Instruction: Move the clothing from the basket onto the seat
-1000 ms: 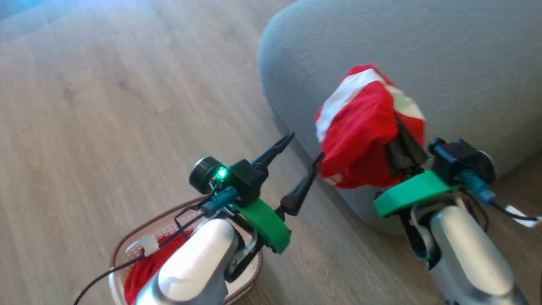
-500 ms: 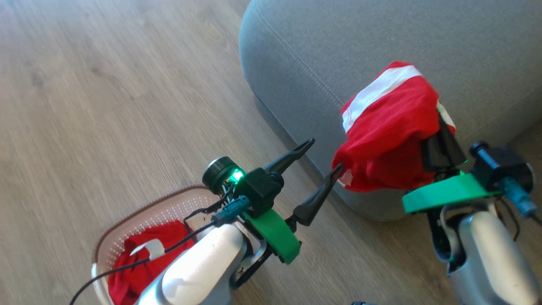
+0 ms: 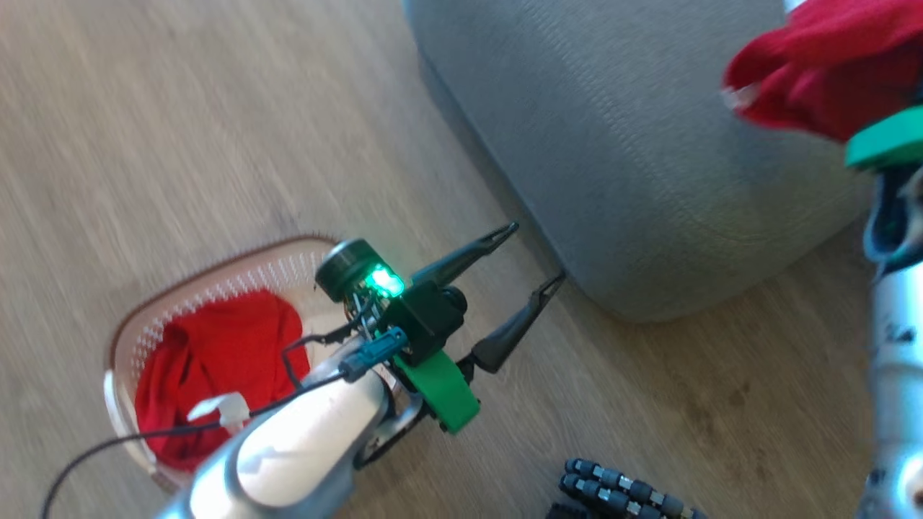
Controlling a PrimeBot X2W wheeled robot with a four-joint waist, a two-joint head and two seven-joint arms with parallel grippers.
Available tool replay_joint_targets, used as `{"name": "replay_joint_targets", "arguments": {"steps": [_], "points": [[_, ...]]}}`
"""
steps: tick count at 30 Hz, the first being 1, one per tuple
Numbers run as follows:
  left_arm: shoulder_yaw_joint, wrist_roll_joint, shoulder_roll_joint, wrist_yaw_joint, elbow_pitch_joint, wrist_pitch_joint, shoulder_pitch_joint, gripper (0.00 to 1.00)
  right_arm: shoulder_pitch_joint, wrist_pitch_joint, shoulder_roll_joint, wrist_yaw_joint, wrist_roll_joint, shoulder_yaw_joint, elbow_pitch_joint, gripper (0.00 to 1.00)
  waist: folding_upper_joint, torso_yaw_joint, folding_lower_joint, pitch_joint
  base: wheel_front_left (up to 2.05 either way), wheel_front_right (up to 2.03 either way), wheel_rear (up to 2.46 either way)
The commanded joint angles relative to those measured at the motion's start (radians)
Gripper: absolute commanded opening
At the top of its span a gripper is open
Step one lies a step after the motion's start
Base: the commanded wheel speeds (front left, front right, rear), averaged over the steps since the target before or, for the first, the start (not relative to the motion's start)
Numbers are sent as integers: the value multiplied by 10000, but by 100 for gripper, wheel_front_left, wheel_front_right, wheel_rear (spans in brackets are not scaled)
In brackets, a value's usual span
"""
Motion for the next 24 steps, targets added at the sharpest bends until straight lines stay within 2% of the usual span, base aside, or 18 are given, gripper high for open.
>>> {"name": "replay_joint_targets", "arguments": {"steps": [1,6,7,14,24], "points": [[142,52,215,-63,-397,-51,-526,100,-619,-48,-186,23,-86,-172,-64,0,0,557,0,879,0,0,0],[-67,49,603,-63,-548,-51,-835,100,-1665,-48,-485,23,-217,-1209,796,0,0,937,0,1713,0,0,0],[-160,60,789,-63,-619,-51,-958,100,-2221,-48,-728,23,-301,-1640,1154,0,0,1123,0,2152,0,0,0],[-336,127,1265,-63,-852,-51,-1110,100,-3776,-48,-1562,23,-1085,-2797,2028,0,0,1730,0,3362,0,0,0],[-764,147,1450,-63,-1203,-51,-1104,100,-5996,-45,-2865,23,-2349,-4871,2661,0,0,2912,0,4459,0,0,0]]}}
